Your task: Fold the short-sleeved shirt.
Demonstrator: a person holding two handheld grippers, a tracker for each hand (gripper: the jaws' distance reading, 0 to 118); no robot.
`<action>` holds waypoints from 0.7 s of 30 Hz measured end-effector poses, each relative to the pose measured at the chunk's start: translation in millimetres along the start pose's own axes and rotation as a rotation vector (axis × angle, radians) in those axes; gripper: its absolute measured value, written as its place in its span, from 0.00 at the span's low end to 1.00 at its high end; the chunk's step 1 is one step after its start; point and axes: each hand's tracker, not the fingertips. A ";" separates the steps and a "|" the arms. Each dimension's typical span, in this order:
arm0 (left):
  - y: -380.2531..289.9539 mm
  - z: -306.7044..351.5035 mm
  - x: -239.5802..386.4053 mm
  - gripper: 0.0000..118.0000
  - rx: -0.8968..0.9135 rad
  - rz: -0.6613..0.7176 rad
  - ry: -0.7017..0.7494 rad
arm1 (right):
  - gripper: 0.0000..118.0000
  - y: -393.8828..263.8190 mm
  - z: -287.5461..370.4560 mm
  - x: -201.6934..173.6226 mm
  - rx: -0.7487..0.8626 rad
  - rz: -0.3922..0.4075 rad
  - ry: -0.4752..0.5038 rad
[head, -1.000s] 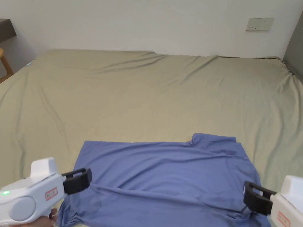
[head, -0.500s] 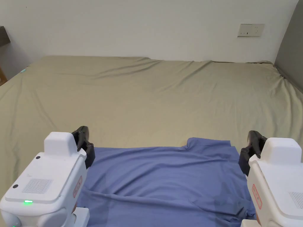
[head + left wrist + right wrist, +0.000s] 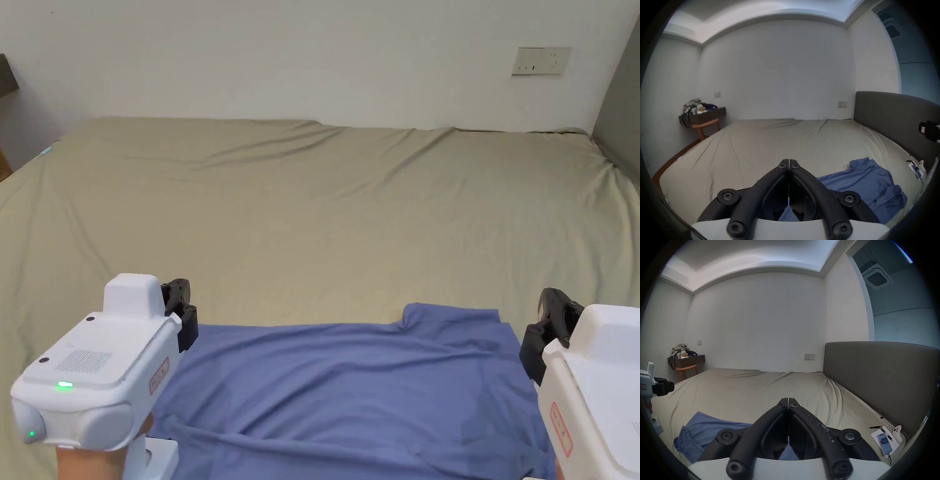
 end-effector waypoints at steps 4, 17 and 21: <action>4.8 -62.6 -31.3 0.00 -0.129 0.072 -0.022 | 0.02 1.6 -24.2 -2.8 -0.015 0.014 0.005; -53.4 -251.7 -97.7 0.86 -0.592 0.114 0.043 | 0.02 -13.2 -96.4 -8.7 -0.087 0.034 -0.014; -84.0 -282.3 -94.7 0.80 -0.681 0.115 0.087 | 0.02 -25.1 -112.1 -4.4 -0.130 0.035 -0.031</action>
